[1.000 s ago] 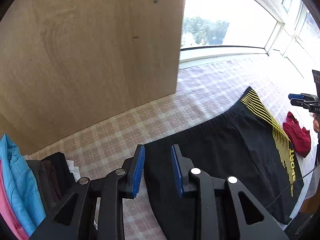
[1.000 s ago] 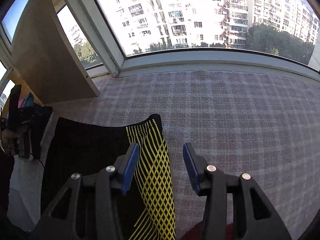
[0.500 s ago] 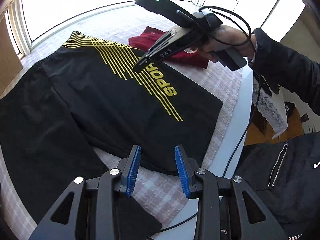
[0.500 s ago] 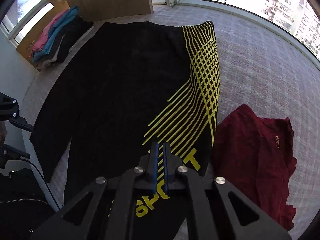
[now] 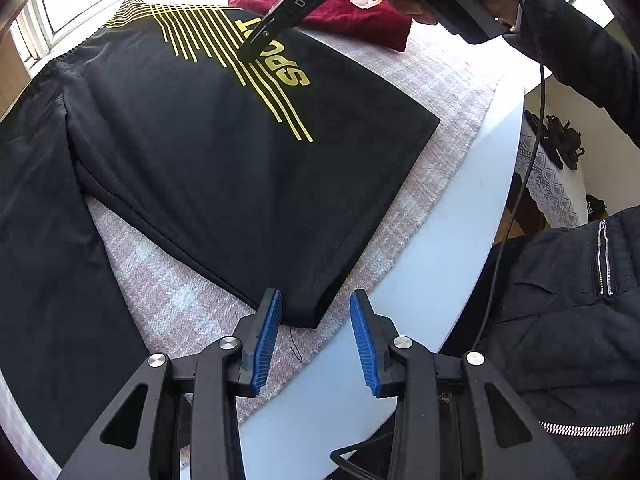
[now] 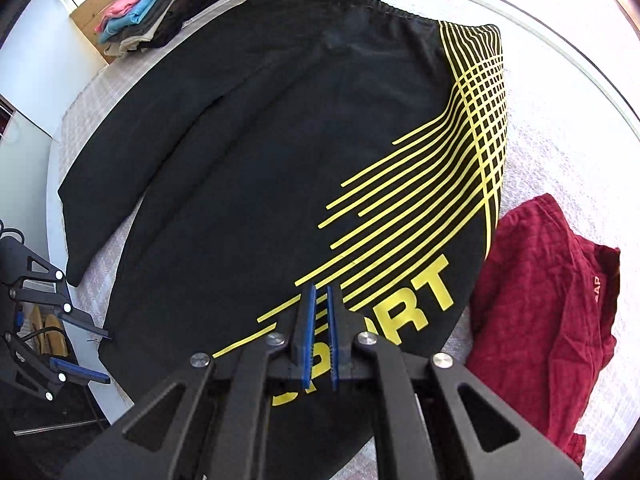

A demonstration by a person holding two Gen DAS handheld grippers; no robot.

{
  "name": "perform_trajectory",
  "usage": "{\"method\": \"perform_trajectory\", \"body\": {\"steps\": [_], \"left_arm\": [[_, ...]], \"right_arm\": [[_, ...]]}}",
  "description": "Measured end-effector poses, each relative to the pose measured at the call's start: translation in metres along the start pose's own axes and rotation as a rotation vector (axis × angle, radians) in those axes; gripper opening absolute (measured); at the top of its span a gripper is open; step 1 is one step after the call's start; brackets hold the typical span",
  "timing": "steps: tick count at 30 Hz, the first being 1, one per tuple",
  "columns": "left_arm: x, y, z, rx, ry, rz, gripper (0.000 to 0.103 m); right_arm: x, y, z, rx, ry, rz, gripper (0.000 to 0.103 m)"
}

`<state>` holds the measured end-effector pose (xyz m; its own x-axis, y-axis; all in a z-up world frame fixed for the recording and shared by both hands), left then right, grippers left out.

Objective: Fold clothes

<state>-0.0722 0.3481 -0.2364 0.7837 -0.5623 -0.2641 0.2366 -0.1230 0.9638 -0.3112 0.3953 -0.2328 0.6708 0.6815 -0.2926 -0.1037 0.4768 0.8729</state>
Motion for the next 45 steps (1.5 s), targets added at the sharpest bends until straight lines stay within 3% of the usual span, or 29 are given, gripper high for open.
{"method": "perform_trajectory", "body": {"steps": [6,8,10,12,13,18,19,25,28,31,35,38,39,41,43,45], "left_arm": [[-0.002,0.035,0.012,-0.011,0.086,-0.042,0.034],[-0.019,0.049,0.002,-0.005,0.096,-0.098,0.034],[-0.036,0.064,-0.008,0.001,0.105,-0.154,0.037],[-0.056,0.065,-0.031,0.008,0.095,-0.2,0.048],[-0.066,0.059,-0.044,0.008,0.072,-0.203,0.051],[-0.119,0.01,-0.102,0.03,0.002,-0.14,0.051],[-0.124,0.001,-0.11,0.014,-0.014,-0.125,0.051],[-0.134,-0.02,-0.126,-0.024,-0.022,-0.077,0.048],[-0.134,-0.018,-0.128,-0.082,-0.036,-0.095,0.033],[-0.132,-0.015,-0.129,-0.13,-0.046,-0.115,0.025],[-0.126,-0.011,-0.138,-0.197,-0.098,-0.147,0.024],[-0.121,-0.007,-0.145,-0.226,-0.132,-0.175,0.005],[-0.12,-0.006,-0.145,-0.239,-0.135,-0.18,0.004],[-0.118,-0.003,-0.137,-0.199,-0.084,-0.17,0.003],[-0.116,0.001,-0.115,-0.07,0.056,-0.139,0.003],[-0.11,0.014,-0.083,0.084,0.247,-0.162,0.003]], "right_arm": [[0.014,0.01,-0.003,-0.01,-0.011,0.049,0.006],[0.013,0.035,-0.01,-0.041,-0.041,-0.019,0.008],[0.009,0.067,-0.023,-0.112,-0.106,-0.123,0.019],[0.006,0.095,-0.04,-0.137,-0.165,-0.211,0.041],[0.004,0.106,-0.047,-0.135,-0.185,-0.245,0.043],[-0.004,0.138,-0.076,-0.06,-0.242,-0.294,0.046],[-0.003,0.14,-0.081,-0.047,-0.256,-0.29,0.05],[0.016,0.153,-0.103,-0.048,-0.287,-0.276,0.051],[0.022,0.152,-0.106,-0.075,-0.287,-0.265,0.051],[0.022,0.147,-0.111,-0.139,-0.319,-0.244,0.055],[0.016,0.146,-0.112,-0.134,-0.309,-0.238,0.056],[0.006,0.148,-0.116,-0.134,-0.315,-0.256,0.057],[0.002,0.149,-0.118,-0.138,-0.321,-0.265,0.057],[-0.009,0.149,-0.123,-0.137,-0.327,-0.288,0.058],[-0.023,0.148,-0.129,-0.136,-0.317,-0.309,0.06],[-0.04,0.144,-0.136,-0.137,-0.307,-0.327,0.062]]}}
Point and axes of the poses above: each gripper's, at about its wrist camera, not at the fingertips, and y roughly against the way its jaws point, z to its left, x to its underside, the point moved 2 cm from there along -y, roughly the way its jaws point, and after that the axes turned 15 degrees about -x, right-handed, at the moved point
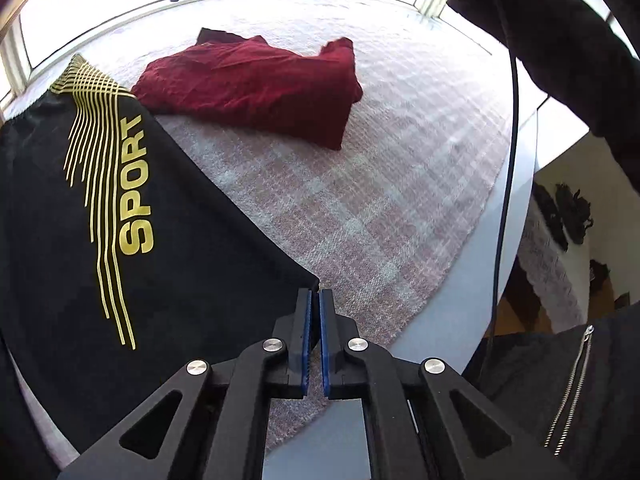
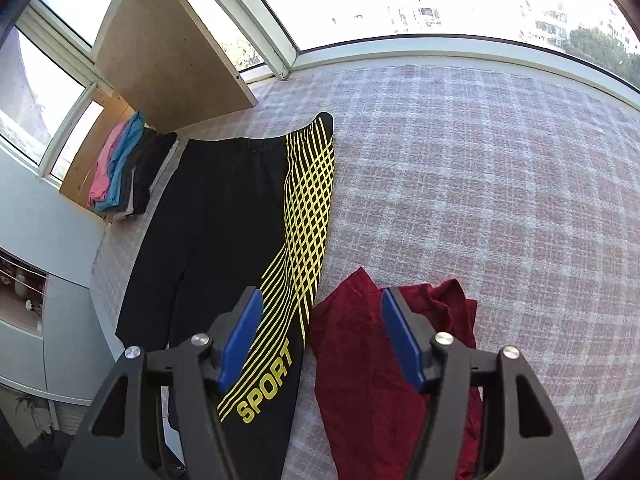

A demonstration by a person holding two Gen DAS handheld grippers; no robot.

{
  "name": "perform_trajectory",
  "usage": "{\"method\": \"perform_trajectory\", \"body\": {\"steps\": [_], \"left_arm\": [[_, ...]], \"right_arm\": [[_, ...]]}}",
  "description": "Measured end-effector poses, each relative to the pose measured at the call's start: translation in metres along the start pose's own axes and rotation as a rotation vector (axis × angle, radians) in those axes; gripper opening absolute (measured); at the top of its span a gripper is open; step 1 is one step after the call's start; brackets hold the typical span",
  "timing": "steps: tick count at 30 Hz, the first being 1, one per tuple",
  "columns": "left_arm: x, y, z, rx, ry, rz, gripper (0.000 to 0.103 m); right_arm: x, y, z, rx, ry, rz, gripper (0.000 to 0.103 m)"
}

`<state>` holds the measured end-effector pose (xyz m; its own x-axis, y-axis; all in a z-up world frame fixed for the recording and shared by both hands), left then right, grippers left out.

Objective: Fold clothes

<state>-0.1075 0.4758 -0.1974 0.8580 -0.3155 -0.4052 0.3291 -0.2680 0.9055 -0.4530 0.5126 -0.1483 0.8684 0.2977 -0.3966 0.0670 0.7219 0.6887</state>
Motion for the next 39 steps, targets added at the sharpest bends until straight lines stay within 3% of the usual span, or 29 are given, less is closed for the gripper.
{"method": "perform_trajectory", "body": {"steps": [1,3,10,14,22,23,25,33,39], "left_arm": [[-0.001,0.01,0.014,0.056,0.08,-0.015,0.003],[-0.001,0.032,0.035,0.063,0.168,-0.066,0.003],[-0.006,0.063,0.07,0.09,0.28,-0.161,0.003],[-0.006,0.06,0.085,0.09,0.316,-0.161,0.003],[-0.003,0.054,0.086,0.077,0.267,-0.133,0.003],[-0.003,0.054,0.087,0.077,0.263,-0.134,0.003],[-0.003,0.058,0.089,0.087,0.259,-0.143,0.003],[0.011,0.089,0.117,0.172,0.319,-0.233,0.003],[0.068,0.144,0.182,0.177,0.463,-0.365,0.003]], "right_arm": [[-0.01,-0.007,-0.003,-0.003,0.006,-0.004,0.062],[-0.031,-0.024,-0.009,-0.01,0.015,-0.011,0.062],[-0.11,-0.101,-0.045,-0.033,-0.005,-0.003,0.062],[-0.133,-0.129,-0.058,-0.014,0.011,0.022,0.062],[-0.144,-0.16,-0.059,-0.045,0.049,0.072,0.061],[-0.143,-0.162,-0.059,-0.037,0.053,0.069,0.056],[-0.145,-0.164,-0.061,-0.042,0.041,0.078,0.01],[-0.151,-0.153,-0.05,-0.046,-0.043,0.075,0.008],[-0.167,-0.142,0.005,0.014,-0.055,0.058,0.007]]}}
Point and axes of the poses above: each gripper's, at about its wrist camera, not at the fingertips, and y roughly against the way its jaws point, z to its left, x to its underside, the point moved 2 cm from there along -y, roughly the way its jaws point, and after that the axes turned 15 degrees about -x, right-handed, at the moved point
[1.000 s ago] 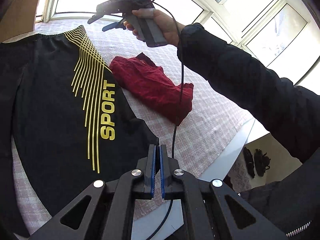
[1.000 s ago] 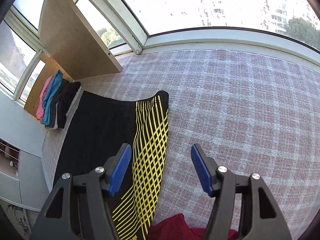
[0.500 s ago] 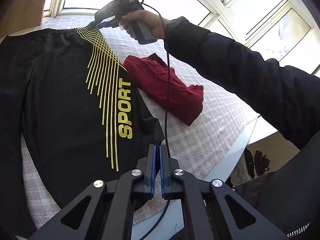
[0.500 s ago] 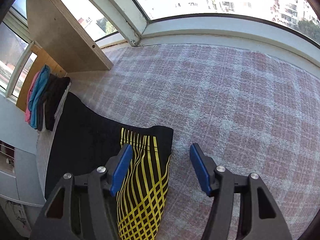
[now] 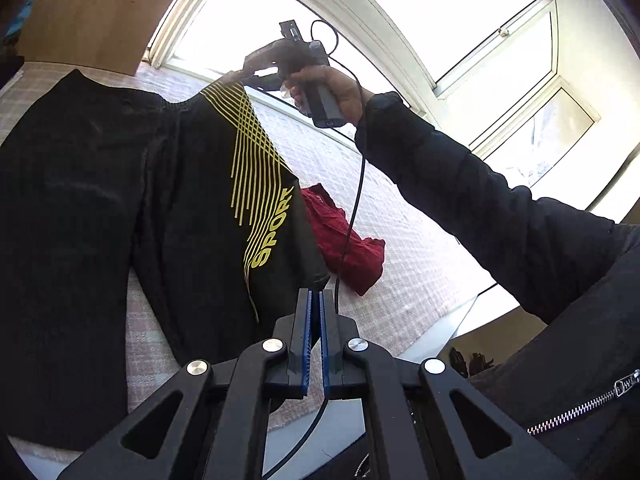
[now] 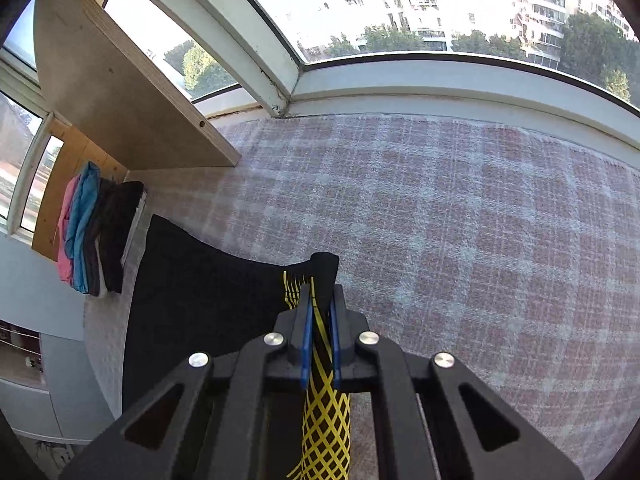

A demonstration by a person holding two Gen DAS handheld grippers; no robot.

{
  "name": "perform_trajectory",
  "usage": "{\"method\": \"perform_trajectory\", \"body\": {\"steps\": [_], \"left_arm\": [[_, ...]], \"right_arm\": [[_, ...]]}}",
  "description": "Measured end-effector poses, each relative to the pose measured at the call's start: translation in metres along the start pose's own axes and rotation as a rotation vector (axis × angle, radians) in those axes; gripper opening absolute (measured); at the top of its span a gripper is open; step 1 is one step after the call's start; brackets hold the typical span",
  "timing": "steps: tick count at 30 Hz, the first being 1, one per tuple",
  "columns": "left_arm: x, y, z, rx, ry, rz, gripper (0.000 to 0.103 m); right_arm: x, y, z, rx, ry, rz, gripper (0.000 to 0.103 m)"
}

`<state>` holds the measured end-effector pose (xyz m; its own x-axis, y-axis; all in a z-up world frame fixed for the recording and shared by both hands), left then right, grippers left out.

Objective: Fold clothes

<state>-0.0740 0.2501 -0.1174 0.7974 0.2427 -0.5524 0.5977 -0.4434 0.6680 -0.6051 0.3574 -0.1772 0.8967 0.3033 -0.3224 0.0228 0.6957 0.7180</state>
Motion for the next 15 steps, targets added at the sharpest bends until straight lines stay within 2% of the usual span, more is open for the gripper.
{"method": "perform_trajectory", "body": {"steps": [5,9,12,15], "left_arm": [[0.027,0.063,0.089,-0.06,0.176,-0.101,0.003],[0.058,0.091,0.163,-0.14,0.32,-0.138,0.003],[0.078,0.097,0.205,-0.153,0.411,-0.138,0.003],[0.091,0.093,0.229,-0.182,0.433,-0.113,0.003]], "right_arm": [[0.009,-0.024,0.09,0.043,0.067,-0.004,0.007],[0.007,-0.081,0.166,0.12,0.15,0.016,0.007],[0.001,-0.135,0.205,0.155,0.185,0.044,0.007],[0.008,-0.196,0.226,0.212,0.218,0.102,0.007]]}}
Point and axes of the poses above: each gripper's, at about its wrist camera, not at the fingertips, and y roughly against the way its jaws point, z to its left, x to its underside, the point moved 2 cm from there along -y, roughly the way its jaws point, and after that the axes turned 15 degrees about -x, right-handed, at the moved point
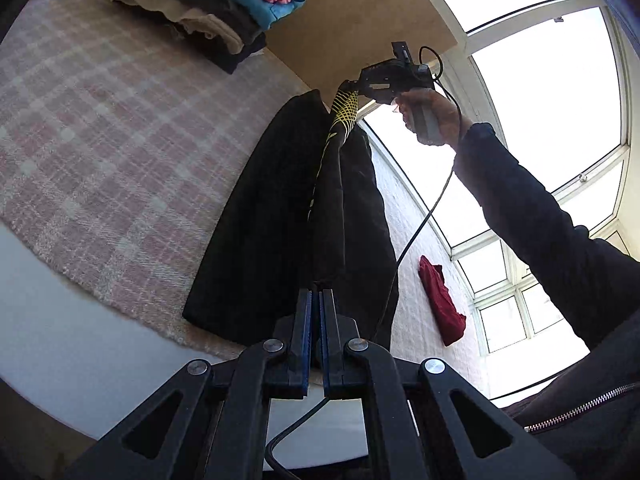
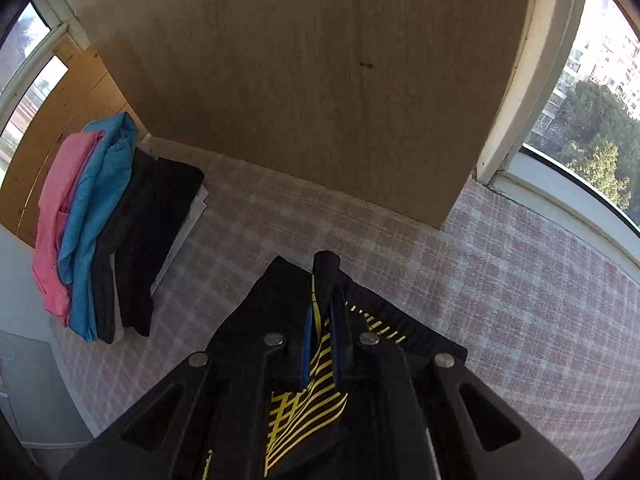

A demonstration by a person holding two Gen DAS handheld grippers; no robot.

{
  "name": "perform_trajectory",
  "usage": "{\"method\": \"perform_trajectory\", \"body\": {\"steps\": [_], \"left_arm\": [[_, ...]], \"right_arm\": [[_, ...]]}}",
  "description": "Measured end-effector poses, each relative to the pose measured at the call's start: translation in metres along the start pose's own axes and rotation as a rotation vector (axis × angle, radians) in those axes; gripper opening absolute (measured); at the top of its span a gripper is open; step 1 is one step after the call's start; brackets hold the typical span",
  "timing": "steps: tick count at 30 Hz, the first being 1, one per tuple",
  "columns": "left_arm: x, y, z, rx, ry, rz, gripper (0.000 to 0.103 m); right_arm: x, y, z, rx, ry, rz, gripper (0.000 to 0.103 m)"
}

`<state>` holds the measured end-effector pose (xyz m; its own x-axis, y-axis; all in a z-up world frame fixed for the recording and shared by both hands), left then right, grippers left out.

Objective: Fold clothes

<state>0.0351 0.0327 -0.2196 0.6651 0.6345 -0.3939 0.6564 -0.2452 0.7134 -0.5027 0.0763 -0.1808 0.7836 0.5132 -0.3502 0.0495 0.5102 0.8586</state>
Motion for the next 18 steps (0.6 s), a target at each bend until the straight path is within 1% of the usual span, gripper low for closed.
{"method": "perform_trajectory", "body": {"steps": [2,4,7,8,10,11,12,13,15,16,18], "left_arm": [[-0.001,-0.004,0.014,0.002,0.018,0.01,0.003],[-0.002,-0.007,0.027,0.021,0.045,0.03,0.003],[-0.003,-0.012,0.034,0.039,0.055,0.053,0.004],[-0.004,-0.012,0.035,0.041,0.056,0.06,0.004],[-0.006,-0.012,0.037,0.051,0.051,0.072,0.005],[-0.008,-0.011,0.038,0.056,0.046,0.076,0.005],[-0.009,-0.009,0.038,0.047,0.037,0.075,0.005],[-0.01,-0.007,0.038,0.042,0.022,0.081,0.005],[-0.012,0.002,0.039,0.018,-0.01,0.088,0.005],[-0.013,0.008,0.039,0.008,-0.023,0.088,0.005],[-0.021,0.019,0.037,0.019,-0.037,0.08,0.005]], "right_arm": [[-0.001,-0.035,0.019,0.037,0.022,0.036,0.007],[-0.003,-0.063,0.03,0.076,0.032,0.068,0.007],[-0.007,-0.091,0.038,0.178,0.07,0.118,0.008],[-0.008,-0.095,0.04,0.198,0.077,0.124,0.011],[-0.011,-0.093,0.044,0.204,0.082,0.117,0.018],[-0.012,-0.089,0.047,0.205,0.095,0.108,0.028],[-0.013,-0.085,0.05,0.205,0.107,0.098,0.042],[-0.015,-0.079,0.052,0.204,0.122,0.088,0.05],[-0.016,-0.064,0.055,0.174,0.127,0.08,0.051],[-0.014,-0.053,0.056,0.145,0.123,0.068,0.051],[-0.003,-0.03,0.06,0.083,0.125,0.032,0.051]]}}
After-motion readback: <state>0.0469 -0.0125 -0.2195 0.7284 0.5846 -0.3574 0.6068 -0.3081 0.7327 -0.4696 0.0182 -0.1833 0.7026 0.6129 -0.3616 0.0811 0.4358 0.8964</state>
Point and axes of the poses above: each gripper's, at about its wrist camera, not at the fingertips, and y roughly against the way its jaws point, z to its left, x to its underside, the point moved 2 cm from there along -y, roughly the way its jaws point, and after that the axes turned 15 degrees about -x, right-handed, at the moved point
